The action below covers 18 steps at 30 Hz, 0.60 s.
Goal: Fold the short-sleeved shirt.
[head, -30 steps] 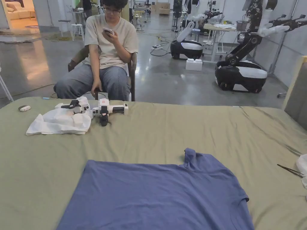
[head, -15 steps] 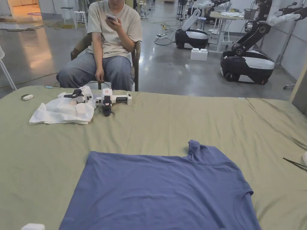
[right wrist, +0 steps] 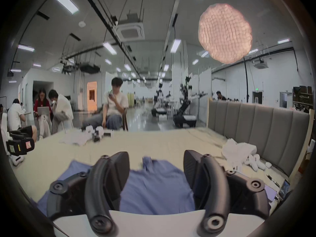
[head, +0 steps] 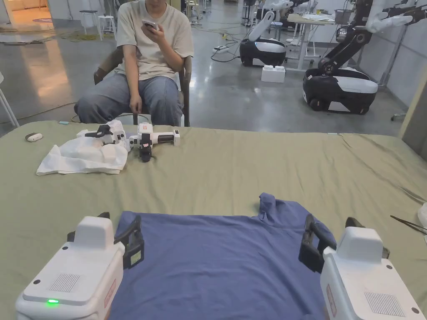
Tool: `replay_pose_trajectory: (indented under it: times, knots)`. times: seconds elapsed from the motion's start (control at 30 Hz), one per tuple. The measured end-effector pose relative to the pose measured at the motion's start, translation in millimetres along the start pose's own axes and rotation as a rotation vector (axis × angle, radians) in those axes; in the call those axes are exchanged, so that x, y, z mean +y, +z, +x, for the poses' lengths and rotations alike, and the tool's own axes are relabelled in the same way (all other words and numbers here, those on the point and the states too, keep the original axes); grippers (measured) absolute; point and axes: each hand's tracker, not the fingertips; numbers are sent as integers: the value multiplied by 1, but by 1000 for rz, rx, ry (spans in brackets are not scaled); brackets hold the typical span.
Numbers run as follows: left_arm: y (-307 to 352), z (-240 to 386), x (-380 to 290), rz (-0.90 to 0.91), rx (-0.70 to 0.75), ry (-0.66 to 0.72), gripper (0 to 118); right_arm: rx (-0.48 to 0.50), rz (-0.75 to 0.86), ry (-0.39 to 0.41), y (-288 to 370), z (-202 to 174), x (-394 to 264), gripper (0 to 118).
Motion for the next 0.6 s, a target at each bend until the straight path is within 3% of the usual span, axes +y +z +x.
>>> replay_pose_trajectory:
  times: [0.1, 0.17, 0.43, 0.6]
  knots:
    - [2, 11, 14, 54, 22, -30, 14, 0, 42, -6, -1, -9, 10, 32]
    - [2, 13, 20, 82, 30, -32, 2, 4, 44, -1, -2, -12, 12, 5]
    - [5, 0, 19, 26, 4, -9, 0, 28, 51, 49, -2, -16, 10, 0]
    - [7, -42, -16, -266, -2, 47, 0, 51, 8, 65, -5, -15, 2, 0]
